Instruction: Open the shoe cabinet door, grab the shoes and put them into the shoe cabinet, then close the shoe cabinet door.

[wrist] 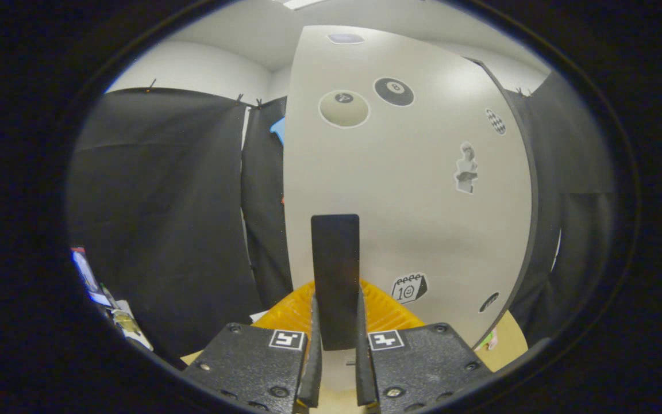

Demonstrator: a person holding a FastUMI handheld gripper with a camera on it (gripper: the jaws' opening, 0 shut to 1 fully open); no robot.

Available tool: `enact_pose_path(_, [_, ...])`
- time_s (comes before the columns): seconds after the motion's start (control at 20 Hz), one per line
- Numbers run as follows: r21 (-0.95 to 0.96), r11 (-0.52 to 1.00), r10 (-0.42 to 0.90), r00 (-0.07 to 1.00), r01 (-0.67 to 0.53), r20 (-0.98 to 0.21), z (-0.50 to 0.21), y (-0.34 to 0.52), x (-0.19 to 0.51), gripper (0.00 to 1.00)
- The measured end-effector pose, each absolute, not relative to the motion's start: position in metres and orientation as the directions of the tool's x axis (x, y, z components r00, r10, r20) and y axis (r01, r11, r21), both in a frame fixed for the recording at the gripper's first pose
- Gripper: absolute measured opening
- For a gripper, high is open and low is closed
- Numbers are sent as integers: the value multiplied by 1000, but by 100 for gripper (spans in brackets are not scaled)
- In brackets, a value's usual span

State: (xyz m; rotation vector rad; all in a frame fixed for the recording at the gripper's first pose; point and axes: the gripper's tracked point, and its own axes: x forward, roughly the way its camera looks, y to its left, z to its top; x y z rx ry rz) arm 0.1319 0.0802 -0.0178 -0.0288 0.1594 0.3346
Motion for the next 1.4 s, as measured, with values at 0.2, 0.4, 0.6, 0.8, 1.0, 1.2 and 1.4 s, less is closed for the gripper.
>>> enact_pose_path(0.2, [-2,939,340,928,-344,-153,-15,61,110,27])
enact_pose_path(0.4, [-14,938,339,929,-345,-149,-12,42,88,27])
enact_pose_path(0.6, [-61,954,280,942,-295,-184,-9,20,71,27])
enact_pose_path(0.8, [-36,960,265,945,-277,-192,-3,-7,57,27])
enact_pose_path(1.0, [-49,969,230,956,-242,-185,1,-31,47,26])
enact_pose_path(1.2, [-64,976,194,966,-208,-172,2,-48,43,24])
enact_pose_path(1.4, [-49,983,166,972,-176,-166,6,-67,42,21])
